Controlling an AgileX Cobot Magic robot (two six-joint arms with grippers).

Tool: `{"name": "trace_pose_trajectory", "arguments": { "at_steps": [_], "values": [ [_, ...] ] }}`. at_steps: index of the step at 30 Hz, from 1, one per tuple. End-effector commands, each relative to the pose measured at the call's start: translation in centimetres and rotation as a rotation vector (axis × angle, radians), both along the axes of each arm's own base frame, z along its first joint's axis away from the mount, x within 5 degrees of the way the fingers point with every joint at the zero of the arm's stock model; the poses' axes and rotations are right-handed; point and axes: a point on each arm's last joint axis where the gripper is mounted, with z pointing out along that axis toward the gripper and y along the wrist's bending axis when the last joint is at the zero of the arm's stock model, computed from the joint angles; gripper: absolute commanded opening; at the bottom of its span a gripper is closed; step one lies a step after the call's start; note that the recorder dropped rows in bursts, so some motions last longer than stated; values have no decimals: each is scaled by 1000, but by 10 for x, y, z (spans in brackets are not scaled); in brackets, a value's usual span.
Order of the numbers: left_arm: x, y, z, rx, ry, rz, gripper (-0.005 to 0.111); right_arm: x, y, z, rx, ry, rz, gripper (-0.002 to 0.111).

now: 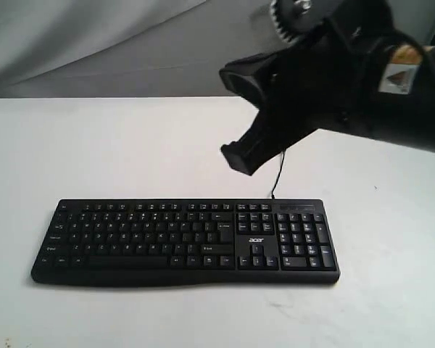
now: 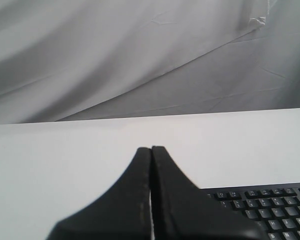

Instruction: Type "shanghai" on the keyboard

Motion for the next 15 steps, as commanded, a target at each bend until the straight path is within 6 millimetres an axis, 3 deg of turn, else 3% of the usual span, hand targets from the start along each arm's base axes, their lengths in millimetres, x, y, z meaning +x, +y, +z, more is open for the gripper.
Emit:
{"name": "trace_pose_trajectory", "arguments": {
  "at_steps": [1,10,13,15],
  "values": [
    [0,0,0,-2,-7,-6,0,-12,-18,22,87,-58,-14,0],
    [0,0,0,-2,-7,-6,0,-31,-48,58,258,-130,-50,0],
    [0,0,0,-2,-7,-6,0,-28,-54,58,294,-83,-85,0],
    [0,0,0,-2,-7,-6,0,-19,-65,48,312,-36,-162,0]
  ]
}}
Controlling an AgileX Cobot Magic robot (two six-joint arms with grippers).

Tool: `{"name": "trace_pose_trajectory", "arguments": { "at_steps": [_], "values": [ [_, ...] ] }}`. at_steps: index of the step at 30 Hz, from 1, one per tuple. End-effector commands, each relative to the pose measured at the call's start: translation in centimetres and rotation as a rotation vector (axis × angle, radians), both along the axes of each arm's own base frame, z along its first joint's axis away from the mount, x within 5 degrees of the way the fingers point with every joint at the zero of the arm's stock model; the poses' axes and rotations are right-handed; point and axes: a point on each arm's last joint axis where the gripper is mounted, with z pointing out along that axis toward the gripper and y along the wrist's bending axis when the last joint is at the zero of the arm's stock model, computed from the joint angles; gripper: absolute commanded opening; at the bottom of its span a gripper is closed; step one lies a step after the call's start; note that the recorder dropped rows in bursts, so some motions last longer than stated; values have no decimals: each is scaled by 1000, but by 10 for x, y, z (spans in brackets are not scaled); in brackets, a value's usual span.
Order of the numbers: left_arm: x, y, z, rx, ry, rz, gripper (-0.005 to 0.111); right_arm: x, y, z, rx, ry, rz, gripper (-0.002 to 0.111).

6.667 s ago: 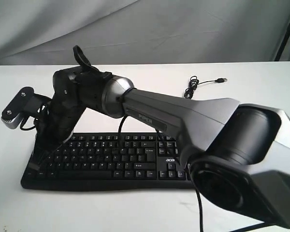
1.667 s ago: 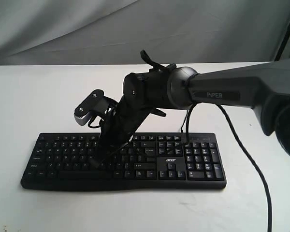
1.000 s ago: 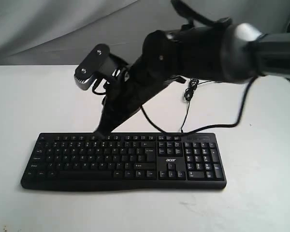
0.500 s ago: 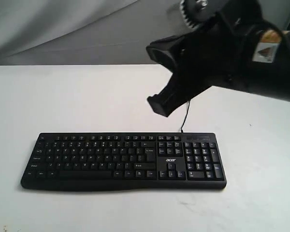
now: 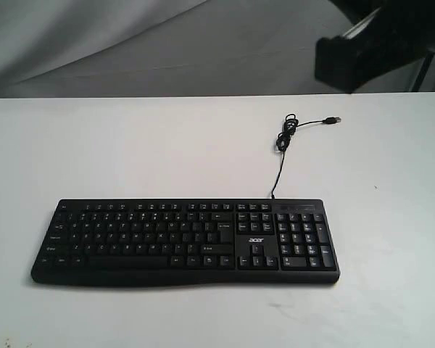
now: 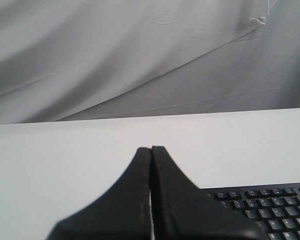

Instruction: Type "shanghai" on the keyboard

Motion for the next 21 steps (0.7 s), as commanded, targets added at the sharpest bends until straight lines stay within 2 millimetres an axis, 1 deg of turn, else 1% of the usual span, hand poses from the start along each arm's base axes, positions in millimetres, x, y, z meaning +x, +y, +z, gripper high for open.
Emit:
{"name": "trace_pose_trajectory", "arguments": {
  "at_steps": [1,4,5,6,7,8,9,10,12,14,17,21],
  "values": [
    [0,0,0,-2,-7,-6,0,13,-22,-15,76,117,-121,0],
    [0,0,0,-2,-7,-6,0,22,-48,-38,106,186,-262,0],
    [0,0,0,-2,-7,-6,0,24,-68,-52,126,210,-357,0],
    [0,0,0,-2,-7,-6,0,19,-89,-64,134,205,-450,0],
    [0,0,0,-2,-7,-6,0,16,-100,-71,137,206,-501,0],
    [0,0,0,-2,-7,-6,0,9,-115,-83,142,206,-579,0],
    [0,0,0,-2,-7,-6,0,1,-128,-89,157,188,-641,0],
    [0,0,0,-2,-7,-6,0,-10,-139,-97,172,169,-704,0],
    [0,0,0,-2,-7,-6,0,-29,-153,-114,194,127,-797,0],
    [0,0,0,-2,-7,-6,0,-41,-159,-124,207,108,-838,0],
    [0,0,0,-2,-7,-6,0,-53,-161,-139,250,103,-856,0],
    [0,0,0,-2,-7,-6,0,-65,-160,-158,319,132,-848,0]
  ]
}}
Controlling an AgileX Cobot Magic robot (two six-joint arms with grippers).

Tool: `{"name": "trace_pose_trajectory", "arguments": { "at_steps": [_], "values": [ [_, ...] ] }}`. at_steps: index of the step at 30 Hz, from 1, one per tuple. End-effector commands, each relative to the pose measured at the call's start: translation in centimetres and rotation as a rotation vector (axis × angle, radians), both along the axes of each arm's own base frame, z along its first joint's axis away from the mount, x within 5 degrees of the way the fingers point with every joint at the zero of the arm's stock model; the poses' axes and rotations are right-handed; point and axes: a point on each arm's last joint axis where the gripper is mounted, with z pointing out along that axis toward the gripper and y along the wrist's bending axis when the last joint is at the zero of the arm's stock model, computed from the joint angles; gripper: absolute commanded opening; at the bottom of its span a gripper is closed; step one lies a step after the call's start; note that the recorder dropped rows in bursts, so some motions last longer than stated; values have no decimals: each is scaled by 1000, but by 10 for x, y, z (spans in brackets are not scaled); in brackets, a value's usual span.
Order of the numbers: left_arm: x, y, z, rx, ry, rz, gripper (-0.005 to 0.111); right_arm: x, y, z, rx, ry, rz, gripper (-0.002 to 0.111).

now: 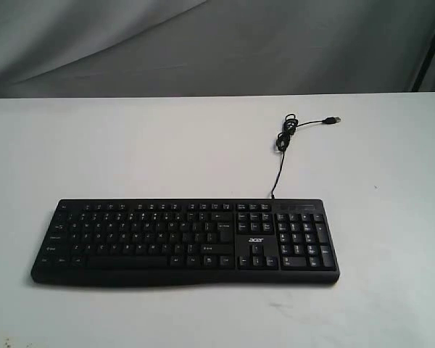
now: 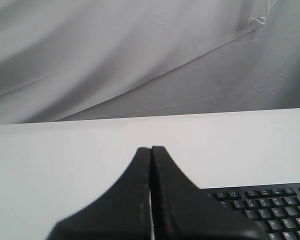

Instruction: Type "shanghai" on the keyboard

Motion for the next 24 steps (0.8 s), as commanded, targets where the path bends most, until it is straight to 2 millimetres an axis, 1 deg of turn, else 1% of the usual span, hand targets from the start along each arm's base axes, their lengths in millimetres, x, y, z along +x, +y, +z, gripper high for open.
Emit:
{"name": "trace_pose_trajectory", "arguments": {
  "at_steps": [1,5,7,11,18,21,24],
  "values": [
    [0,0,0,-2,-7,-6,0,-12,0,-23,120,-2,-5,0],
    [0,0,0,-2,-7,-6,0,-17,0,-27,257,-22,-2,0],
    [0,0,0,-2,-7,-6,0,-19,0,-25,283,-40,1,0],
    [0,0,0,-2,-7,-6,0,-21,2,-29,230,-1,22,0],
    [0,0,0,-2,-7,-6,0,-22,3,-35,53,63,28,0],
    [0,0,0,-2,-7,-6,0,-23,3,-38,34,87,34,0],
    [0,0,0,-2,-7,-6,0,-25,4,-37,91,69,39,0]
  ]
}}
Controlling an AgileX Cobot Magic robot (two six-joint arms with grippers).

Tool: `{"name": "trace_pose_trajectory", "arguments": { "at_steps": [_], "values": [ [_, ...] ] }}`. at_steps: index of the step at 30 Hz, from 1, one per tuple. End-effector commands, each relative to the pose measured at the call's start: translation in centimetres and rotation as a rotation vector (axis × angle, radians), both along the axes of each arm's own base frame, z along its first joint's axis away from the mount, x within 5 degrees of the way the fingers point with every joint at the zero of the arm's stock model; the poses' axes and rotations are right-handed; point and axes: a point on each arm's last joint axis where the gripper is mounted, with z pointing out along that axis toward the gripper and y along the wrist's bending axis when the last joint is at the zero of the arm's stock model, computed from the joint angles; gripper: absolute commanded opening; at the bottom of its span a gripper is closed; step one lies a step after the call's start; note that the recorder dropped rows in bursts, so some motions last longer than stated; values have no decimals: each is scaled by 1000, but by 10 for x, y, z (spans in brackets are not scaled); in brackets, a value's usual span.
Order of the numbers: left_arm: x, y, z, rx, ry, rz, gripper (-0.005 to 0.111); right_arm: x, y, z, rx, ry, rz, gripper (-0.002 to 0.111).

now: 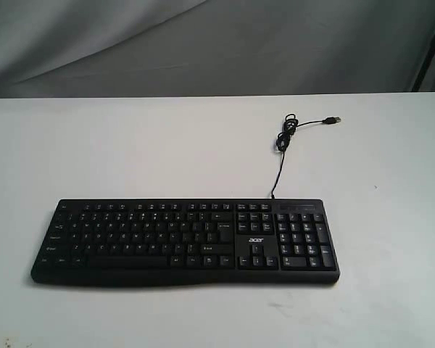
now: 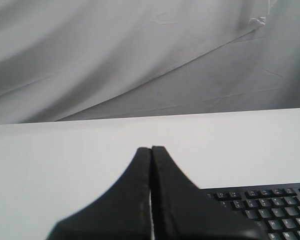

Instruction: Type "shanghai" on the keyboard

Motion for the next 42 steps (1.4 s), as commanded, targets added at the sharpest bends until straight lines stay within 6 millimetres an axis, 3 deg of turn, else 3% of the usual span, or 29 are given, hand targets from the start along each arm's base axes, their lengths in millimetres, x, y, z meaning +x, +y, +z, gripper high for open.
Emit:
{"name": "trace_pose_trajectory", "arguments": {
  "at_steps": [1,6,18,25,27,42],
  "values": [
    [0,0,0,-2,-7,-6,0,-3,0,0,48,-16,1,0],
    [0,0,0,-2,-7,-6,0,-5,0,1,92,-35,-3,0],
    [0,0,0,-2,-7,-6,0,-5,-6,-3,-149,0,-69,0],
    [0,0,0,-2,-7,-6,0,-8,-7,-25,-109,45,-100,0],
    [0,0,0,-2,-7,-6,0,-9,-7,-33,-107,128,-96,0],
    [0,0,0,-2,-7,-6,0,-10,-7,-36,-120,166,-94,0]
  ]
}}
